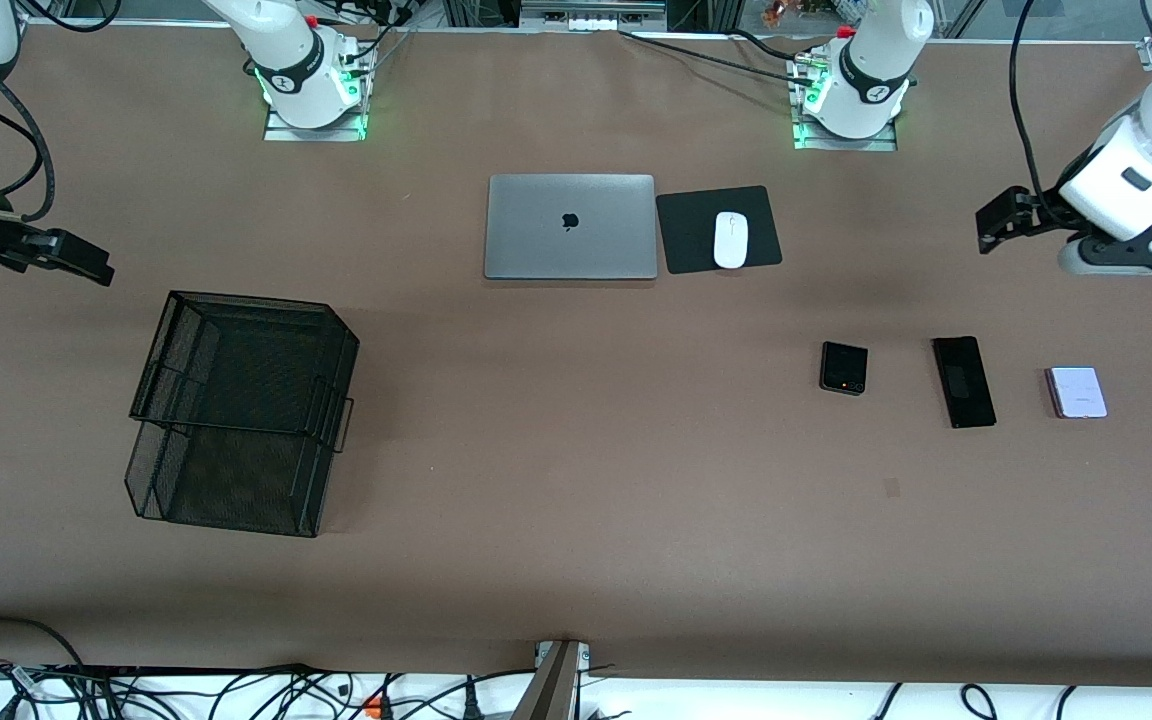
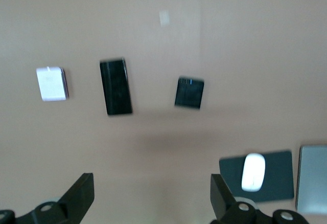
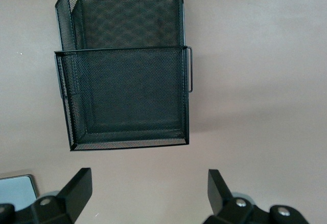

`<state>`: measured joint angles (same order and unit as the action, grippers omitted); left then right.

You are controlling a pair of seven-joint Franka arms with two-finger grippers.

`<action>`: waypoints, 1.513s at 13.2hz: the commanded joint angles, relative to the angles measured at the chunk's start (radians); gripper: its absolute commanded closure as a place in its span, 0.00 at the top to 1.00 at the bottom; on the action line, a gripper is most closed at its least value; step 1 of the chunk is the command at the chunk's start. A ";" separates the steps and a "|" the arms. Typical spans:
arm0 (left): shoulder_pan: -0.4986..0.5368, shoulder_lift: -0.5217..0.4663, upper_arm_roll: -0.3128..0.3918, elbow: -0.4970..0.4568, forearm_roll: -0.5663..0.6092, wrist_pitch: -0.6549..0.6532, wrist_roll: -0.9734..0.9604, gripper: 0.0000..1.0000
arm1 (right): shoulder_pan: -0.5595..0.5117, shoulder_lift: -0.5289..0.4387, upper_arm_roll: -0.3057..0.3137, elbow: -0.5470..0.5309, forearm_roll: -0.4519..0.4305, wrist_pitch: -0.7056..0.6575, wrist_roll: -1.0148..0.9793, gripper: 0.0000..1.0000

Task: Place phones with both arms
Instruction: 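Reach down and grasp the small black flip phone with the left gripper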

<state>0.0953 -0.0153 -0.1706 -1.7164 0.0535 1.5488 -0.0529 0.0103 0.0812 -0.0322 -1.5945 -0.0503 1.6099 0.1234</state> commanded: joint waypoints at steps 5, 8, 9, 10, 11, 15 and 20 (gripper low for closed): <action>0.001 0.297 -0.006 -0.064 -0.011 0.239 0.021 1.00 | -0.021 -0.017 0.029 -0.009 0.003 0.004 0.015 1.00; -0.005 0.356 -0.006 -0.243 -0.006 0.616 0.033 1.00 | -0.021 -0.017 0.029 -0.009 0.003 -0.004 0.002 1.00; -0.011 0.366 -0.012 -0.305 -0.006 0.728 0.033 1.00 | -0.021 -0.015 0.029 -0.007 0.003 -0.001 0.001 1.00; -0.017 0.380 -0.012 -0.354 -0.004 0.816 0.034 1.00 | -0.021 -0.014 0.029 -0.004 0.003 0.001 0.001 1.00; -0.017 0.397 -0.010 -0.391 -0.004 0.885 0.034 1.00 | -0.021 -0.012 0.029 -0.004 0.004 0.007 0.002 1.00; -0.019 0.471 -0.013 -0.427 0.028 1.013 0.034 1.00 | -0.018 -0.008 0.028 0.001 0.016 0.008 0.009 1.00; -0.025 0.512 -0.015 -0.430 0.028 1.015 0.034 1.00 | -0.018 -0.008 0.029 0.001 0.018 0.010 0.013 1.00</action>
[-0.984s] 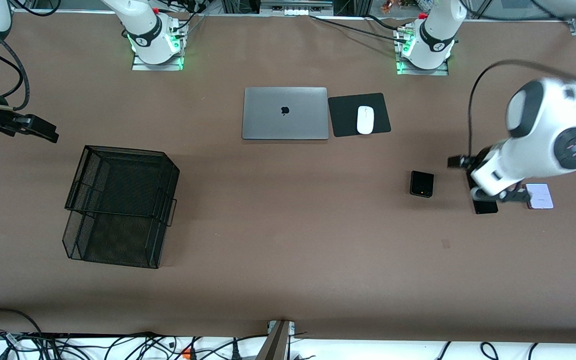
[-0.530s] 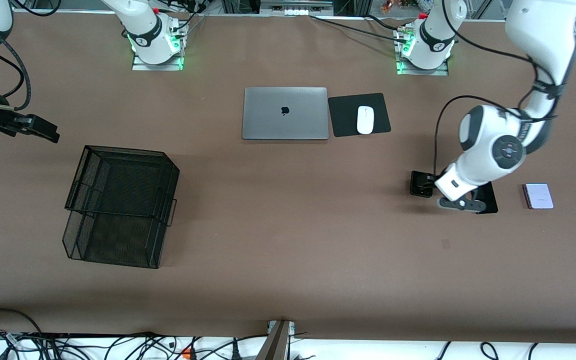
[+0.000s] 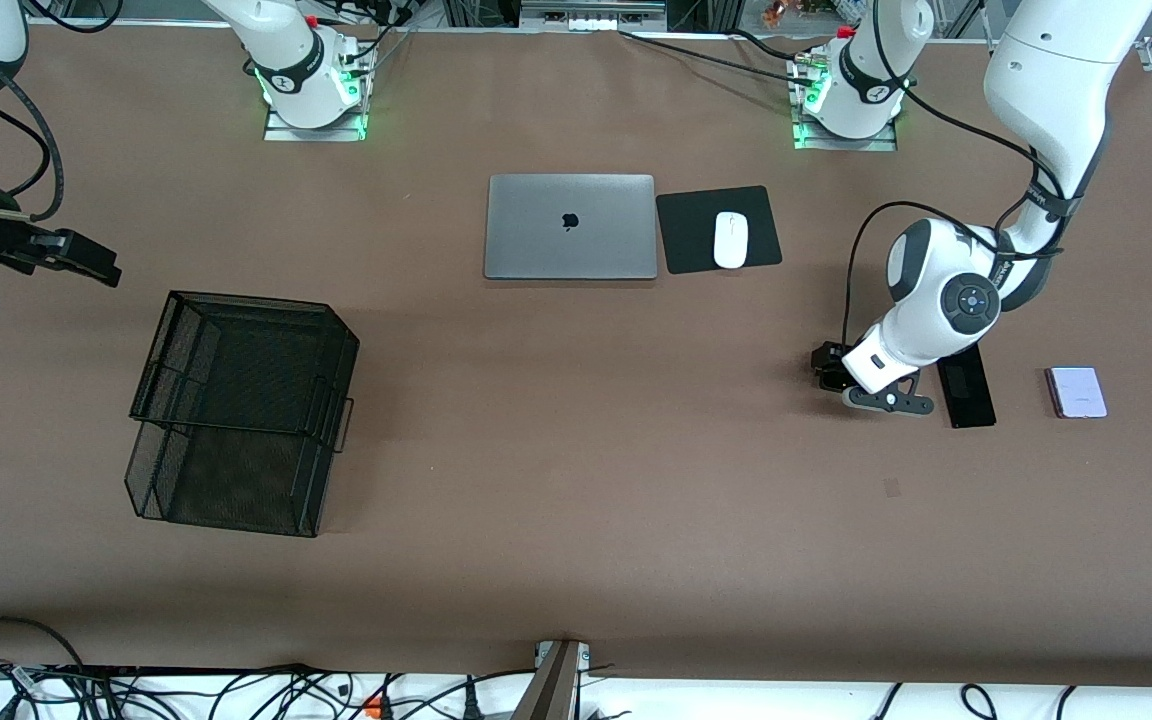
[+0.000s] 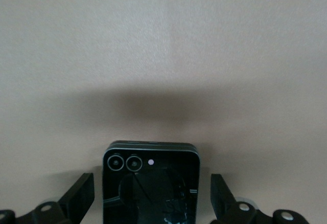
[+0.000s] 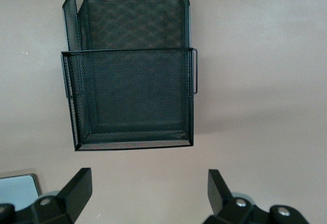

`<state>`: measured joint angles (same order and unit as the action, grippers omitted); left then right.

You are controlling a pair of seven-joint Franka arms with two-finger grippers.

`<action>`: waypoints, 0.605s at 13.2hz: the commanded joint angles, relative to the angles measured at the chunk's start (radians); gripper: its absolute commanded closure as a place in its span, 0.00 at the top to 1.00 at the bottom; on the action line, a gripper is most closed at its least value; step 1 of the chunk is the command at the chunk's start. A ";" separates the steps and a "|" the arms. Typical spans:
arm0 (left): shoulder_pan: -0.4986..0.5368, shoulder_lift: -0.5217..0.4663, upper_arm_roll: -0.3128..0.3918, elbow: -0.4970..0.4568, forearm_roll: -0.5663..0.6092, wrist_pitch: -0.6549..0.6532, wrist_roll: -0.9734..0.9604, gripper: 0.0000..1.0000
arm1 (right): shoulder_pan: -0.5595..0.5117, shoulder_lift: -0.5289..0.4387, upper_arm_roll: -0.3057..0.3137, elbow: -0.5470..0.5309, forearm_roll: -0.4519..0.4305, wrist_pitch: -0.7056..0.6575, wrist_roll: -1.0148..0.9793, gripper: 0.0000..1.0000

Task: Place phones with both arms
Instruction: 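Reach down and grasp the small black flip phone with the left gripper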

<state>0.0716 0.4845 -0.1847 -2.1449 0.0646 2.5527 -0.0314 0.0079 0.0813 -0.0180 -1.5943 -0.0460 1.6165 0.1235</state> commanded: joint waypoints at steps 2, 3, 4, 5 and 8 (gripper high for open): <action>-0.003 0.017 -0.002 -0.001 0.017 0.004 0.011 0.53 | -0.016 -0.008 0.013 0.001 0.014 0.003 0.013 1.00; -0.003 0.013 -0.002 0.006 0.017 -0.002 0.011 0.30 | -0.016 -0.008 0.013 0.001 0.015 0.003 0.015 1.00; -0.003 0.008 -0.002 0.017 0.017 -0.018 0.007 0.21 | -0.016 -0.006 0.015 0.001 0.020 0.003 0.015 1.00; -0.003 0.002 -0.005 0.051 0.017 -0.063 0.005 0.17 | -0.016 -0.006 0.015 0.001 0.020 0.003 0.015 1.00; -0.036 0.008 -0.071 0.297 0.009 -0.430 -0.005 0.13 | -0.016 -0.008 0.015 0.001 0.020 0.003 0.016 1.00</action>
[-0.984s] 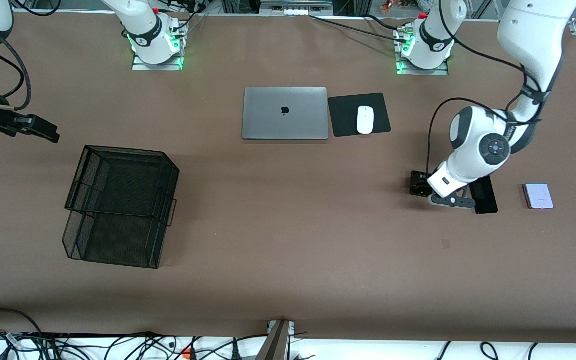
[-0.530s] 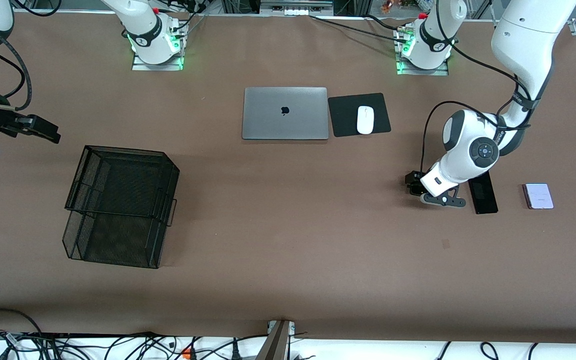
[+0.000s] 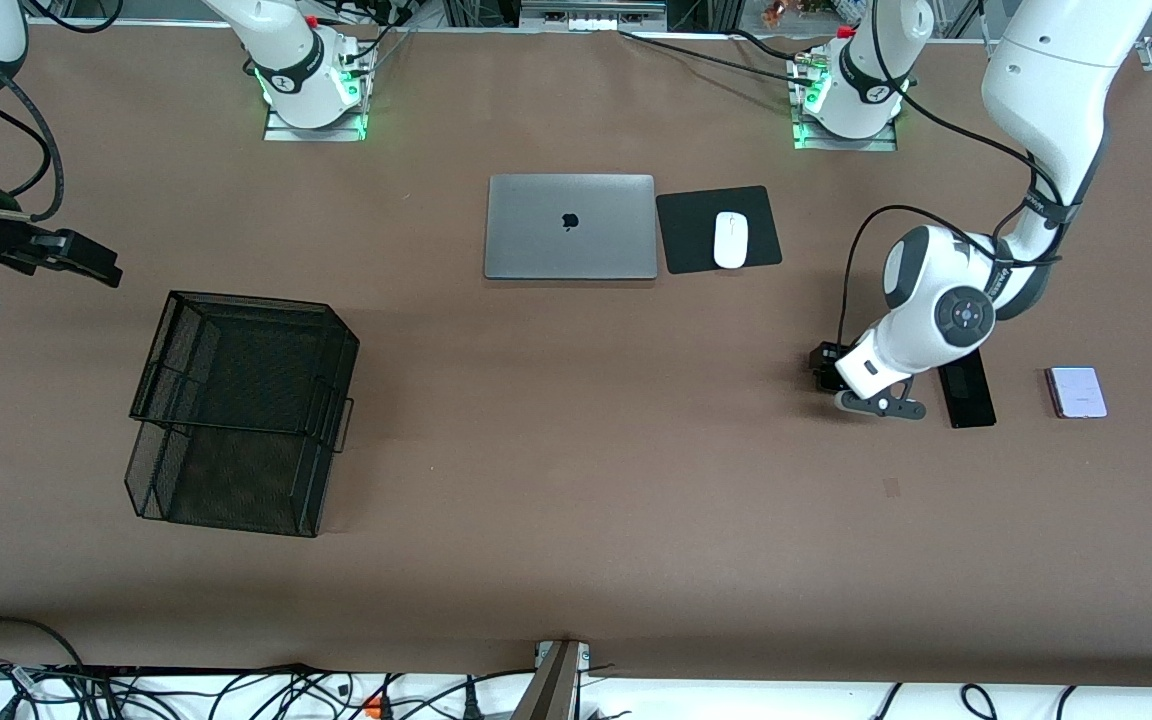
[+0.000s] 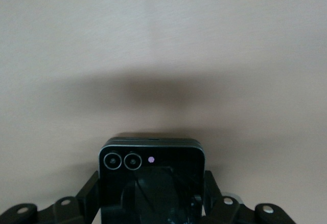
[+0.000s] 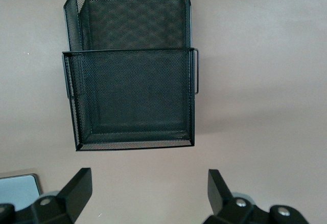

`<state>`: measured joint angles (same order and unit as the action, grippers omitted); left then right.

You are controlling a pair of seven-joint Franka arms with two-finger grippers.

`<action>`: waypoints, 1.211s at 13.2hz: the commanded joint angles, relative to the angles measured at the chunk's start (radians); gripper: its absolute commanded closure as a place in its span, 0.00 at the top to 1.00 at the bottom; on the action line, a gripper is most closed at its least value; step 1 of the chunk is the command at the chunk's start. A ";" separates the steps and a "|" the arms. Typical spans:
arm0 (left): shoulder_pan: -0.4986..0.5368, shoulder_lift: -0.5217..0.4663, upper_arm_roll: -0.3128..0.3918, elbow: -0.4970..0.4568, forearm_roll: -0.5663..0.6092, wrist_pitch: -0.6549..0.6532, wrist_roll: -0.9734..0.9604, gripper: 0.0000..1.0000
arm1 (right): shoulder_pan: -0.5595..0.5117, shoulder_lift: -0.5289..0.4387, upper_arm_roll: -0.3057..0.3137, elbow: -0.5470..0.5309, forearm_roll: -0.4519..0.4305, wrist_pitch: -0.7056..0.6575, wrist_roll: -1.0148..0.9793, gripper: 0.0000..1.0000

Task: Place phones with both arms
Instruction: 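Carry the flip phone to mid-table and release it with the left gripper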

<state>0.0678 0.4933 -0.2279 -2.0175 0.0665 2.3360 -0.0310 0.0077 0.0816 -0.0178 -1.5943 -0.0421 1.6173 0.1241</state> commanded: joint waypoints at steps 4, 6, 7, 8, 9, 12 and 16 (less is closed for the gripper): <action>-0.232 0.132 -0.033 0.457 -0.039 -0.357 -0.120 0.14 | -0.015 -0.008 0.013 0.005 0.018 0.003 0.016 1.00; -0.336 0.238 -0.031 0.573 -0.131 -0.354 -0.238 0.16 | -0.015 -0.006 0.013 0.007 0.018 0.003 0.016 1.00; -0.394 0.275 -0.027 0.621 -0.137 -0.337 -0.301 0.16 | -0.015 -0.006 0.013 0.007 0.018 0.004 0.016 1.00; -0.428 0.303 -0.027 0.638 -0.139 -0.267 -0.369 0.18 | -0.015 -0.006 0.013 0.007 0.018 0.004 0.016 1.00; -0.463 0.321 -0.027 0.635 -0.140 -0.182 -0.424 0.20 | -0.014 -0.006 0.013 0.007 0.018 0.004 0.016 1.00; -0.566 0.384 -0.027 0.634 -0.140 0.038 -0.449 0.23 | -0.014 -0.005 0.013 0.007 0.018 0.016 0.016 1.00; -0.553 0.325 -0.018 0.588 -0.123 -0.036 -0.464 1.00 | -0.003 0.006 0.015 0.004 0.018 0.029 0.015 1.00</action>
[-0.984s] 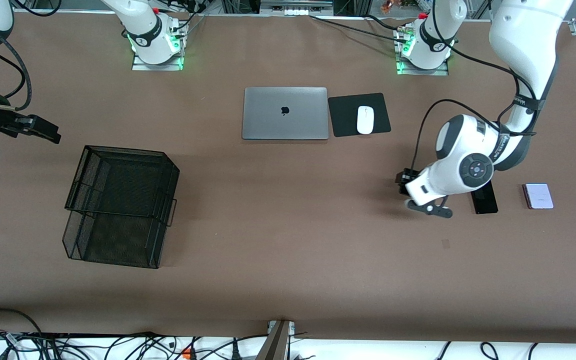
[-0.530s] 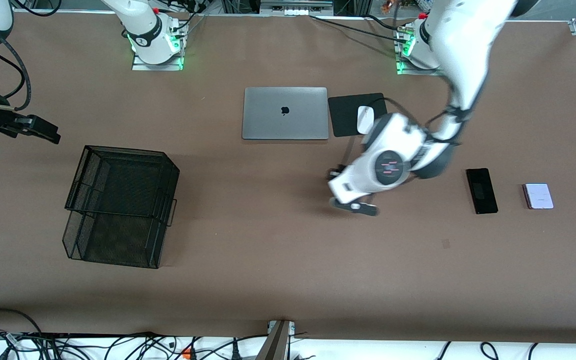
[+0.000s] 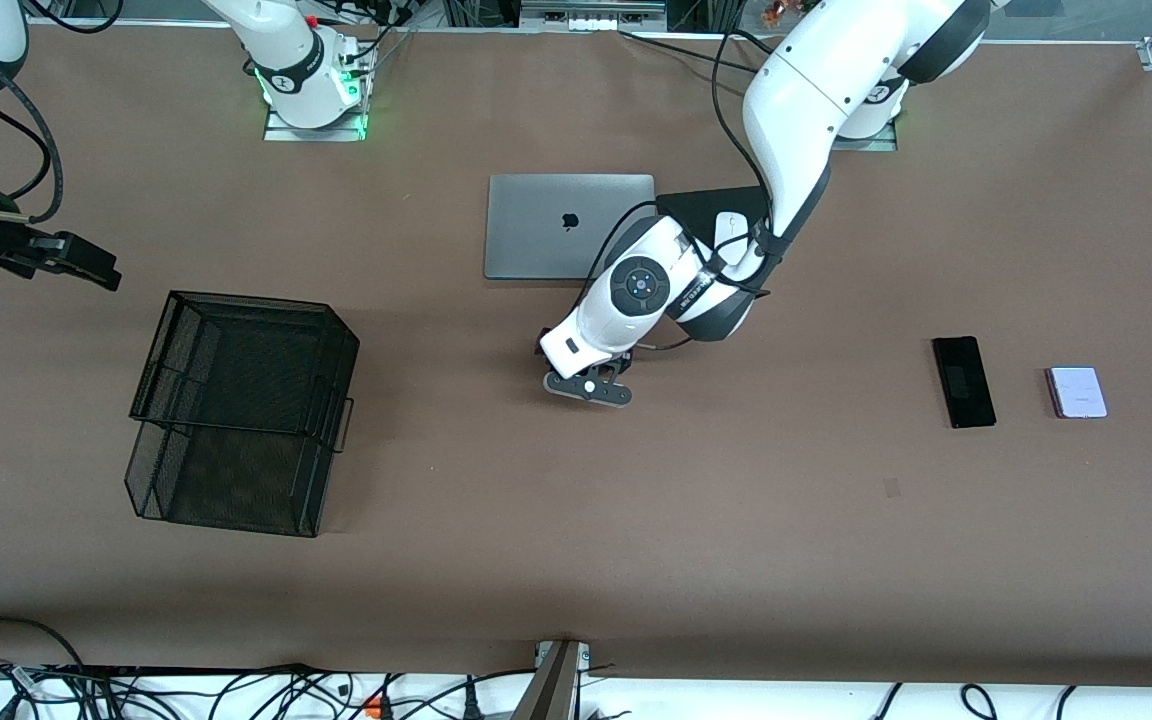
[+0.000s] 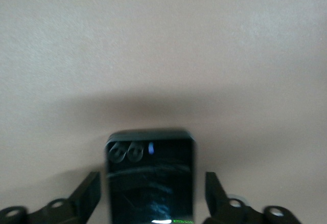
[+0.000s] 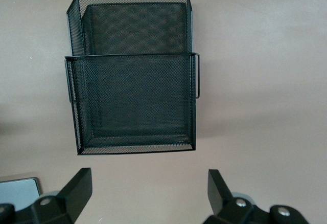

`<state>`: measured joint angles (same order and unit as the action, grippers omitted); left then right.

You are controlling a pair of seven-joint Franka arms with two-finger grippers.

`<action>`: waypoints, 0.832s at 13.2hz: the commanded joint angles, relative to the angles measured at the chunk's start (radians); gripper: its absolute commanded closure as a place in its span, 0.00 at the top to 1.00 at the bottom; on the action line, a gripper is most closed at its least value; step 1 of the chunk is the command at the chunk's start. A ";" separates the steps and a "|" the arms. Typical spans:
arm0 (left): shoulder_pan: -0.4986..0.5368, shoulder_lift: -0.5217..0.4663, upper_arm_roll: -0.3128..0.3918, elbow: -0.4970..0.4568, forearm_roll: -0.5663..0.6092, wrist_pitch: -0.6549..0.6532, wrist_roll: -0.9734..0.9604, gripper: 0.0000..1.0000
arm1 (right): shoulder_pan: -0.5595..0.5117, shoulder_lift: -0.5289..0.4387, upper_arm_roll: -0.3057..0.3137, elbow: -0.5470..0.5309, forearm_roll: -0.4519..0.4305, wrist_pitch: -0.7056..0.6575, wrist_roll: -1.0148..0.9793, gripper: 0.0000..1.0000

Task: Place phones with both arms
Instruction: 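Carry the flip phone to mid-table and release it with the left gripper, then grasp the flip phone with the right gripper while the left gripper descends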

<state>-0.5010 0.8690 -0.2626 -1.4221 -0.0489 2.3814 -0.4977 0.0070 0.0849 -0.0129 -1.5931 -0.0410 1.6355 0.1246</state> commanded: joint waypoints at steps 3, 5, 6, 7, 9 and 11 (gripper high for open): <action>0.056 -0.216 0.092 0.002 0.024 -0.420 0.011 1.00 | 0.028 0.018 0.010 -0.001 0.012 0.024 0.013 1.00; 0.116 -0.300 0.124 0.005 0.085 -0.581 0.025 1.00 | 0.080 0.041 0.010 -0.001 0.004 0.041 0.016 1.00; 0.163 -0.330 0.124 0.005 0.110 -0.626 0.054 1.00 | 0.111 0.056 0.010 -0.001 0.010 0.064 0.038 1.00; 0.206 -0.353 0.131 0.006 0.115 -0.658 0.083 1.00 | 0.155 0.081 0.010 -0.001 0.012 0.093 0.109 1.00; 0.316 -0.422 0.129 0.008 0.119 -0.706 0.183 1.00 | 0.282 0.133 0.010 0.005 0.013 0.148 0.327 1.00; 0.389 -0.520 0.131 0.012 0.112 -0.751 0.341 1.00 | 0.432 0.206 0.010 0.010 0.012 0.214 0.571 1.00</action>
<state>-0.1667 0.4557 -0.1213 -1.3795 0.0580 1.6713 -0.2687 0.3159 0.2288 0.0065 -1.5963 -0.0337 1.8049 0.5078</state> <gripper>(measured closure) 0.000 0.000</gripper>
